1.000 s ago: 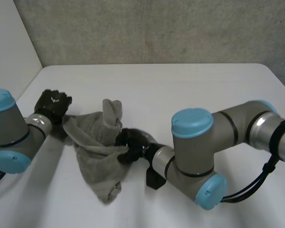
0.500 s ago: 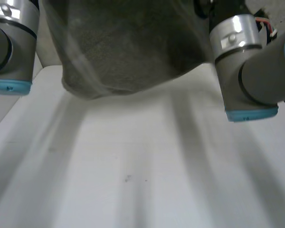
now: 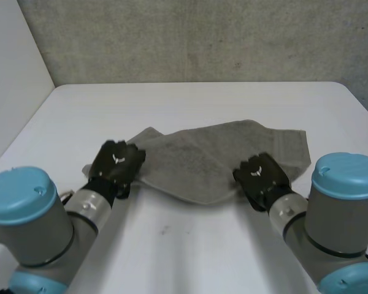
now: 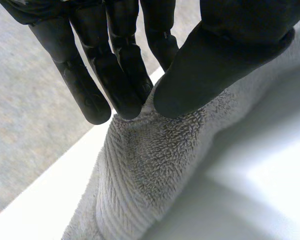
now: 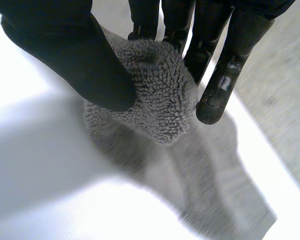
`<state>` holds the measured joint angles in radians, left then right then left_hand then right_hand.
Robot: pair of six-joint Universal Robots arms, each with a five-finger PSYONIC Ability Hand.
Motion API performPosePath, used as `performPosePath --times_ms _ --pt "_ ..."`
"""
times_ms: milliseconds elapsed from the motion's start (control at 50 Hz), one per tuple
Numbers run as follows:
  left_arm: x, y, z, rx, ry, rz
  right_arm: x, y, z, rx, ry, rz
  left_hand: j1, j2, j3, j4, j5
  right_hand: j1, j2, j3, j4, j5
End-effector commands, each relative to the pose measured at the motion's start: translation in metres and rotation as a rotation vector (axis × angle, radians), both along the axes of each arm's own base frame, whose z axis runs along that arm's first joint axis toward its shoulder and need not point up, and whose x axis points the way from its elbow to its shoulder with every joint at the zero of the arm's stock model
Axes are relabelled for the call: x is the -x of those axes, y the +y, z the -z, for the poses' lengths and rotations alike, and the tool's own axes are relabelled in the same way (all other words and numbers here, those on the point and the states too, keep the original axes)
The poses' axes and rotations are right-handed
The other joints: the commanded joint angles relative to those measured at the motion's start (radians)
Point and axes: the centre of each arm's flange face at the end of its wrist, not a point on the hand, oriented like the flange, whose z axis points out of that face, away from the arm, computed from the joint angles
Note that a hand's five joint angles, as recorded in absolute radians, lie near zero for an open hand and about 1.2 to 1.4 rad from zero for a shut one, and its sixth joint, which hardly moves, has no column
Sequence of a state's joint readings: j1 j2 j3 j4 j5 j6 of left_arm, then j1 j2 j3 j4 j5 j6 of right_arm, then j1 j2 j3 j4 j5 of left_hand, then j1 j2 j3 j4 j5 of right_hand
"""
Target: Fold the towel.
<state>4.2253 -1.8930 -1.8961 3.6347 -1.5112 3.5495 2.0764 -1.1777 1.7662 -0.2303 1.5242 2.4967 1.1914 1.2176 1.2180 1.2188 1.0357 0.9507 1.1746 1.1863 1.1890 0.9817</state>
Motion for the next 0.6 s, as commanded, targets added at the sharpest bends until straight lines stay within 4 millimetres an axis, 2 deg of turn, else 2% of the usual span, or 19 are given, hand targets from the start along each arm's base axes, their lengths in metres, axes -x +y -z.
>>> performPosePath --times_ms 20,100,120,140,180,200,220,240,260,340,440,520,600 --pt "-0.01 0.023 0.004 -0.032 -0.031 0.008 0.027 0.019 -0.014 -0.165 0.053 0.016 0.205 0.179 0.178 0.177 0.186 0.446 0.222 0.21 0.207 0.24" --pt "-0.015 0.04 -0.002 -0.022 -0.029 0.022 0.034 0.035 -0.018 -0.26 0.072 -0.023 0.205 0.179 0.178 0.177 0.186 0.446 0.222 0.21 0.207 0.24" --pt "-0.015 0.044 -0.003 -0.019 -0.028 0.028 0.036 0.041 -0.02 -0.307 0.074 -0.045 0.205 0.179 0.178 0.177 0.186 0.313 0.089 0.077 0.075 0.107" --pt "-0.015 0.044 -0.003 -0.019 -0.028 0.028 0.036 0.041 -0.02 -0.308 0.074 -0.045 0.205 0.179 0.178 0.177 0.186 0.312 0.088 0.076 0.073 0.106" --pt "-0.015 0.051 -0.003 -0.019 -0.028 0.04 0.038 0.043 -0.034 -0.327 0.061 -0.058 0.205 0.179 0.178 0.177 0.186 -0.29 -0.514 -0.526 -0.528 -0.495" --pt "-0.015 0.051 -0.003 -0.019 -0.028 0.04 0.038 0.043 -0.034 -0.327 0.061 -0.058 0.205 0.179 0.178 0.177 0.186 -0.293 -0.517 -0.529 -0.531 -0.499" --pt "-0.015 0.052 -0.002 -0.023 -0.03 0.042 0.039 0.038 -0.042 -0.306 0.044 -0.054 0.205 0.179 0.178 0.177 0.186 -0.566 -0.79 -0.802 -0.805 -0.772" --pt "-0.016 0.052 -0.002 -0.023 -0.03 0.042 0.039 0.038 -0.042 -0.306 0.044 -0.054 0.205 0.179 0.178 0.177 0.186 -0.569 -0.793 -0.805 -0.807 -0.775" --pt "-0.016 0.052 -0.002 -0.023 -0.03 0.042 0.04 0.031 -0.049 -0.279 0.019 -0.039 0.205 0.179 0.178 0.177 0.186 -0.685 -0.909 -0.921 -0.924 -0.891" --pt "-0.017 0.051 0.0 -0.03 -0.034 0.034 0.035 0.008 -0.066 -0.148 -0.033 -0.033 0.205 0.179 0.178 0.177 0.186 -0.692 -0.916 -0.928 -0.931 -0.898" --pt "-0.018 0.053 0.003 -0.036 -0.038 0.033 0.028 -0.01 -0.08 -0.056 -0.059 -0.046 0.205 0.179 0.178 0.177 0.186 -0.684 -0.908 -0.919 -0.922 -0.889" --pt "-0.019 0.053 0.003 -0.038 -0.039 0.03 0.022 -0.025 -0.069 -0.067 -0.034 -0.057 0.205 0.179 0.178 0.177 0.186 -0.672 -0.896 -0.908 -0.91 -0.877" --pt "-0.019 0.052 0.002 -0.035 -0.037 0.027 0.014 -0.042 -0.051 -0.052 0.069 -0.105 0.205 0.179 0.178 0.177 0.186 -0.622 -0.846 -0.858 -0.86 -0.828"
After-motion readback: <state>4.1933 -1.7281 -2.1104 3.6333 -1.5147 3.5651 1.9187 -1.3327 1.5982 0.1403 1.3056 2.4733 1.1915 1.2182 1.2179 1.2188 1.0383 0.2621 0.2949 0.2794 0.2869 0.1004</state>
